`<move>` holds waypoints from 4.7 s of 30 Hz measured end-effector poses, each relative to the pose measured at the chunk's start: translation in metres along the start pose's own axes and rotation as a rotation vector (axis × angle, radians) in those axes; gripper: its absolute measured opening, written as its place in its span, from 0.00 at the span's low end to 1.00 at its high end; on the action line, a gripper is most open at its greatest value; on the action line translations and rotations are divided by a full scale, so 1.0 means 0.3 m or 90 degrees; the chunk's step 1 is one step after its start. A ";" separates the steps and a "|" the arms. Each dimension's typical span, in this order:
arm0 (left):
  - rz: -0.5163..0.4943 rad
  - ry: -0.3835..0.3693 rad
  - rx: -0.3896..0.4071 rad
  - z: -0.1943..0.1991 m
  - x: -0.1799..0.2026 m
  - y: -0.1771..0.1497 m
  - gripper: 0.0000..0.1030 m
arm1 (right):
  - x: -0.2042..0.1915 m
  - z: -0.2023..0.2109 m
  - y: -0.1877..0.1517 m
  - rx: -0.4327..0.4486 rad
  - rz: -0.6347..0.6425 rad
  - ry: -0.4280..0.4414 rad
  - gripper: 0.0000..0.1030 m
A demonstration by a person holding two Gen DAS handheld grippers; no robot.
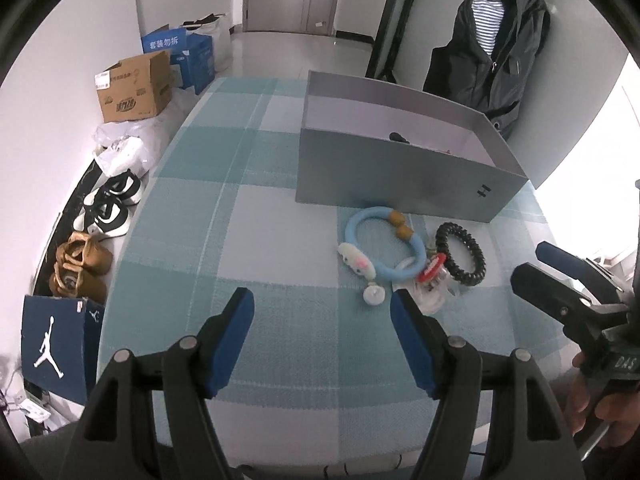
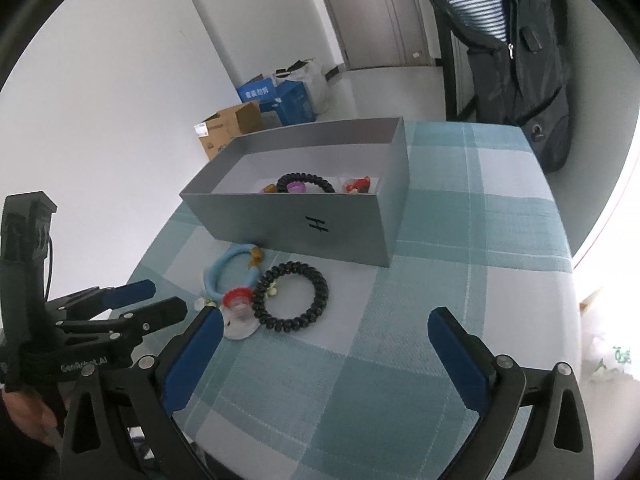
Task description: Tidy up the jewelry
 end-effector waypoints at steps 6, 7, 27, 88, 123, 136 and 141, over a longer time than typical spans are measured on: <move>0.003 0.000 0.014 -0.001 -0.020 0.034 0.64 | -0.025 -0.034 0.029 -0.012 0.023 -0.003 0.95; 0.004 0.001 0.014 -0.005 -0.023 0.038 0.64 | -0.030 -0.036 0.034 -0.010 0.023 0.001 0.93; 0.083 -0.029 -0.018 -0.035 -0.099 0.080 0.64 | -0.115 -0.139 0.040 -0.048 0.144 -0.107 0.48; -0.075 -0.008 -0.092 -0.070 0.059 0.086 0.07 | -0.021 -0.057 0.092 -0.019 0.081 0.019 0.41; -0.017 -0.105 0.054 0.148 0.067 0.310 0.03 | -0.129 0.159 0.411 0.106 0.025 0.119 0.42; -0.025 -0.124 0.006 0.015 0.088 0.339 0.03 | -0.048 0.000 0.440 0.047 0.009 0.117 0.42; -0.033 -0.113 -0.006 -0.008 0.088 0.347 0.03 | -0.062 -0.045 0.429 0.017 0.025 0.110 0.42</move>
Point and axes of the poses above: each gripper's, at about its wrist camera, not at the fingertips, and z roughly against the way its jaws point, x to its right, y to its top, the point moved 9 cm from there along -z, roughly the way its jaws point, and after that the axes turned 10 degrees about -x, right-handed, at the moved point
